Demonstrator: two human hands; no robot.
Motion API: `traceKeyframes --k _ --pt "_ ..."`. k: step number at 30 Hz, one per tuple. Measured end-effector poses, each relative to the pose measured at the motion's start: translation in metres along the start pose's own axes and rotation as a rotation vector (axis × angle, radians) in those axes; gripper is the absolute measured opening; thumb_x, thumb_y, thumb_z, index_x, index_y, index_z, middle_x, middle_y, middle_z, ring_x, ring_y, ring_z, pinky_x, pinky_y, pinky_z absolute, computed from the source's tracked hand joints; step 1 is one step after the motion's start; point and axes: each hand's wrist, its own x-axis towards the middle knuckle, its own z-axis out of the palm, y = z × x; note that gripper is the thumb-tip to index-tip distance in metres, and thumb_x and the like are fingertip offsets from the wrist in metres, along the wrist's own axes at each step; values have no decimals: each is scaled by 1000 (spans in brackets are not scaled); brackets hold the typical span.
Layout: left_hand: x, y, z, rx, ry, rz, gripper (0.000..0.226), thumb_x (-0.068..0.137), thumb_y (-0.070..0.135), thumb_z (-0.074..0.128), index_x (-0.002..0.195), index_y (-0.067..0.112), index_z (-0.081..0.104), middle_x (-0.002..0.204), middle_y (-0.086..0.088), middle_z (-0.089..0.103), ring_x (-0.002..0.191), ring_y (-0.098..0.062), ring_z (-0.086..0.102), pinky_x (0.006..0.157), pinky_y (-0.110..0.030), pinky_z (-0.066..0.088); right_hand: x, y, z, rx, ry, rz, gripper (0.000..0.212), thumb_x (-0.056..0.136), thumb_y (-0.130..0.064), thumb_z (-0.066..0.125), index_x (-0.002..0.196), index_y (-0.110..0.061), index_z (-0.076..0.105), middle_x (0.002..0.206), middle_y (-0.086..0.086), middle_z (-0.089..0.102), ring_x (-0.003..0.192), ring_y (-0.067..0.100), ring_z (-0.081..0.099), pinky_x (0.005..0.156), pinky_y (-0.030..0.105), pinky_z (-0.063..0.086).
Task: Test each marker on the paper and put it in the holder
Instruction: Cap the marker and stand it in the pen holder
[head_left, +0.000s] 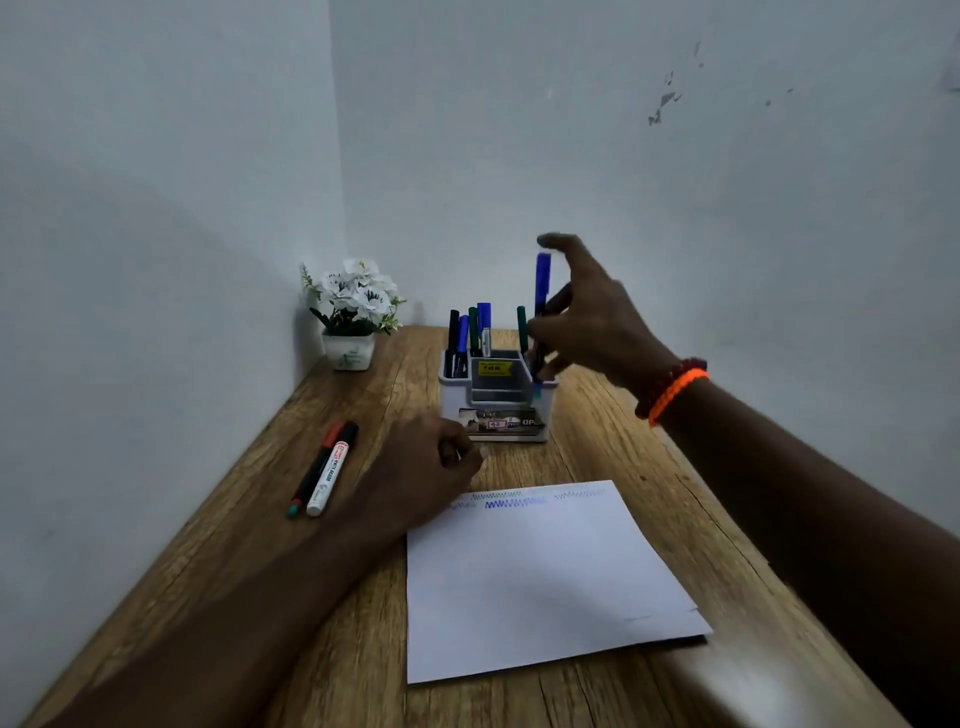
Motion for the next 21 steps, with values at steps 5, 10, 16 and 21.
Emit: traceKeyframes --k 5,10,16,21 --pt "0 -1 -2 -4 -13 -4 17 92 32 73 87 17 79 67 15 60 61 -2 56 62 -6 42 62 10 -10 -90 172 -26 66 86 6 71 142 -21 49 111 24 67 72 32 77 49 35 63" --pt "1 -1 1 -29 -12 11 16 91 30 75 84 15 78 62 15 57 56 -2 53 55 -5 38 84 34 1 -233 261 -40 53 94 -7 71 141 -21 51 109 21 69 69 30 74 56 44 66" --pt "2 -6 4 -56 -18 5 21 90 31 75 77 15 77 57 7 60 55 -3 55 53 -10 40 83 66 21 -310 203 -12 49 96 -19 71 140 -27 51 109 22 71 85 37 73 83 53 64" --pt "2 -8 5 -51 -28 -3 21 90 33 74 78 16 77 60 5 64 54 -5 54 54 -11 41 77 83 30 -338 172 1 47 99 -18 69 142 -23 51 113 22 71 97 35 71 91 50 60"
